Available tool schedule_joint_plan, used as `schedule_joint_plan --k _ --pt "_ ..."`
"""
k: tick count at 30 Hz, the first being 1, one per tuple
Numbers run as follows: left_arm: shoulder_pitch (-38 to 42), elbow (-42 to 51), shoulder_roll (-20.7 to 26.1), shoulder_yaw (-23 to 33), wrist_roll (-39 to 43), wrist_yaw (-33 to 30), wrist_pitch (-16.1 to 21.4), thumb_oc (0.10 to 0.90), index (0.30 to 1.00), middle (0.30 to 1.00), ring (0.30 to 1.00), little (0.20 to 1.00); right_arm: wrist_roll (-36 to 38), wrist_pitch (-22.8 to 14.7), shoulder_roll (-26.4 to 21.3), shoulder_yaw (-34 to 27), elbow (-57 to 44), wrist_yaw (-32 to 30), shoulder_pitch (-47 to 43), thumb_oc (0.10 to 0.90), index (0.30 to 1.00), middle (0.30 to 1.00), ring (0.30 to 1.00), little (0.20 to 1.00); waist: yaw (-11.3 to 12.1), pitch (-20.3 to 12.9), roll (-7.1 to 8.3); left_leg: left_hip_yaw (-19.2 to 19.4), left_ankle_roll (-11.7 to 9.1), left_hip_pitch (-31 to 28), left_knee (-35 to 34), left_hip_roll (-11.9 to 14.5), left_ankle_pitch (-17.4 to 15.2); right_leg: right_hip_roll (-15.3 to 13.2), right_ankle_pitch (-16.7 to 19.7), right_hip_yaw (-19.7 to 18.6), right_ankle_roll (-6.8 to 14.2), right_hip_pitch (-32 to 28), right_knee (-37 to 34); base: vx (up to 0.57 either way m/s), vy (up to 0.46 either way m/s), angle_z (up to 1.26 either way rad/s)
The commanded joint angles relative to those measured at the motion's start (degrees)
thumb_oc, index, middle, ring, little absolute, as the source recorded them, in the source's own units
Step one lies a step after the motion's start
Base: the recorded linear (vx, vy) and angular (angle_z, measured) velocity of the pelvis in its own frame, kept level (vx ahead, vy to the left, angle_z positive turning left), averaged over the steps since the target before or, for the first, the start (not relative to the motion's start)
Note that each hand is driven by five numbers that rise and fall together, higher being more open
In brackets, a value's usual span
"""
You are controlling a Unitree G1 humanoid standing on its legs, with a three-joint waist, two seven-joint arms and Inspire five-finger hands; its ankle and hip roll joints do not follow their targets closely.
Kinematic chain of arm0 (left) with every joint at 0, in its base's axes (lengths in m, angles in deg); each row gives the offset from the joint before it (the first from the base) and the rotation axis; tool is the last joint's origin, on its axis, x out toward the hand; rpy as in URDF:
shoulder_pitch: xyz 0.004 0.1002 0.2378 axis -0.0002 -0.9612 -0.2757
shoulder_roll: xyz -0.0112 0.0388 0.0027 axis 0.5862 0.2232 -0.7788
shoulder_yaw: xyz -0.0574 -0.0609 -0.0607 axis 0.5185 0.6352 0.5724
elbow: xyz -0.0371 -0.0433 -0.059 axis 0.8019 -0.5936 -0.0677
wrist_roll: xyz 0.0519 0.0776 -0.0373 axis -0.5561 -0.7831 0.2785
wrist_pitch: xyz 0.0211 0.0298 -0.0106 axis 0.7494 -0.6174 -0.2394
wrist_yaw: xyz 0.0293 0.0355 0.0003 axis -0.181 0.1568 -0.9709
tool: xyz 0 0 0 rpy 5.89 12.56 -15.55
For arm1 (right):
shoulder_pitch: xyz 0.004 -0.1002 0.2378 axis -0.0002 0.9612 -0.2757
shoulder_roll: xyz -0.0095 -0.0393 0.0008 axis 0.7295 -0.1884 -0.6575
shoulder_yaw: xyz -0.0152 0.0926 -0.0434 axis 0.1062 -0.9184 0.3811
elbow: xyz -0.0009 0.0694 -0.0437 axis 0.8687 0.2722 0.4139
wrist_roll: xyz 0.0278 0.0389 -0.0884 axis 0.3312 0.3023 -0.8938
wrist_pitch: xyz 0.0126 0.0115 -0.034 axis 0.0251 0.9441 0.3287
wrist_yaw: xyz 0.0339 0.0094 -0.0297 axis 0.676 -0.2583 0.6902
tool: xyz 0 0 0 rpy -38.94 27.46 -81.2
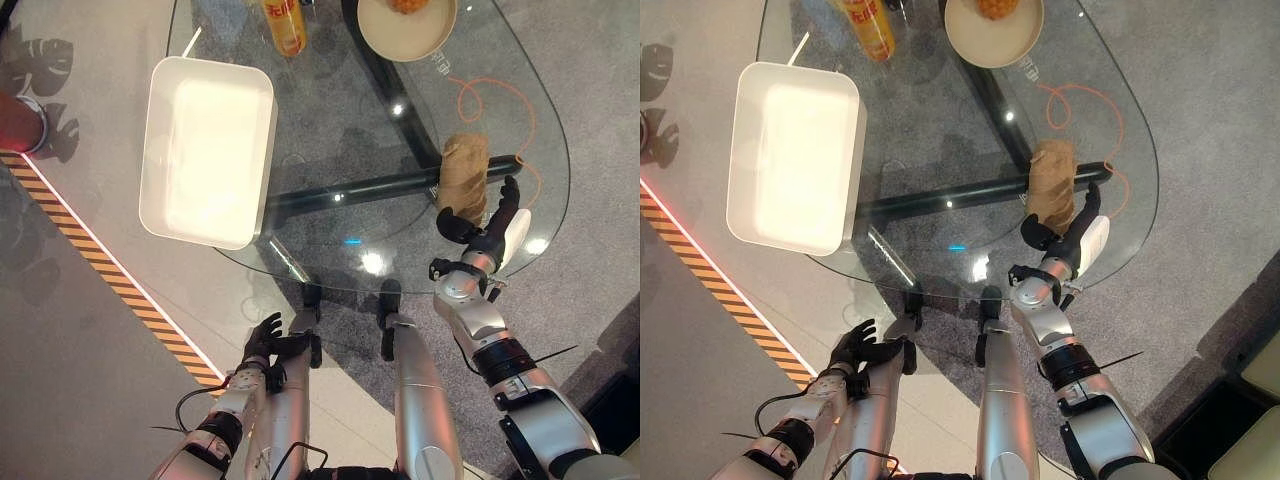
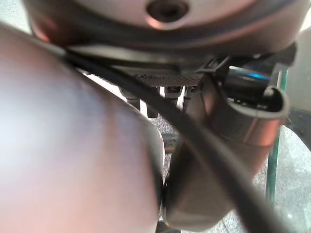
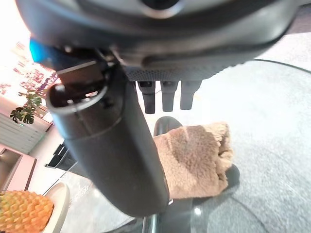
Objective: Wipe the table with a cloth and put it in the basket.
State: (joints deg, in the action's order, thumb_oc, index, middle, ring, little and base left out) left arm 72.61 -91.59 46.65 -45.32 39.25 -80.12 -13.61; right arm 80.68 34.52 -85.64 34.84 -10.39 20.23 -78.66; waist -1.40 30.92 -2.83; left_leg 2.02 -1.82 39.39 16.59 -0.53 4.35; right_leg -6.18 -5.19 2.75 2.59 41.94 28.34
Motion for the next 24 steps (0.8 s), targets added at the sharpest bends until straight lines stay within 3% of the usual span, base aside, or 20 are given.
schedule_joint_plan --k 1,24 --pt "-5.72 -0.20 -1.96 -3.08 1.53 -2.39 -0.55 0.800 0.900 0.900 0.900 0.900 -1.37 -1.45 -4.35 -2.20 -6.27 -4.68 -0.07 0.800 0.900 0.900 0.900 0.900 -0.16 -1.13 -0.19 4.38 3.32 3.40 9.66 -3.72 -7.89 2.83 6.86 2.84 -1.80 0.92 -7.65 0.03 0.013 0.01" --pt "-4.57 1.98 -1.39 -4.09 3.02 -2.64 -1.65 0.800 0.900 0.900 0.900 0.900 0.60 -0.71 -4.96 0.45 -3.30 -2.77 -3.54 0.800 0.900 0.900 0.900 0.900 0.89 -1.13 -1.16 3.20 3.94 9.14 11.21 -4.23 -7.43 2.78 7.83 2.60 -1.51 7.53 -5.57 0.00 0.004 0.01"
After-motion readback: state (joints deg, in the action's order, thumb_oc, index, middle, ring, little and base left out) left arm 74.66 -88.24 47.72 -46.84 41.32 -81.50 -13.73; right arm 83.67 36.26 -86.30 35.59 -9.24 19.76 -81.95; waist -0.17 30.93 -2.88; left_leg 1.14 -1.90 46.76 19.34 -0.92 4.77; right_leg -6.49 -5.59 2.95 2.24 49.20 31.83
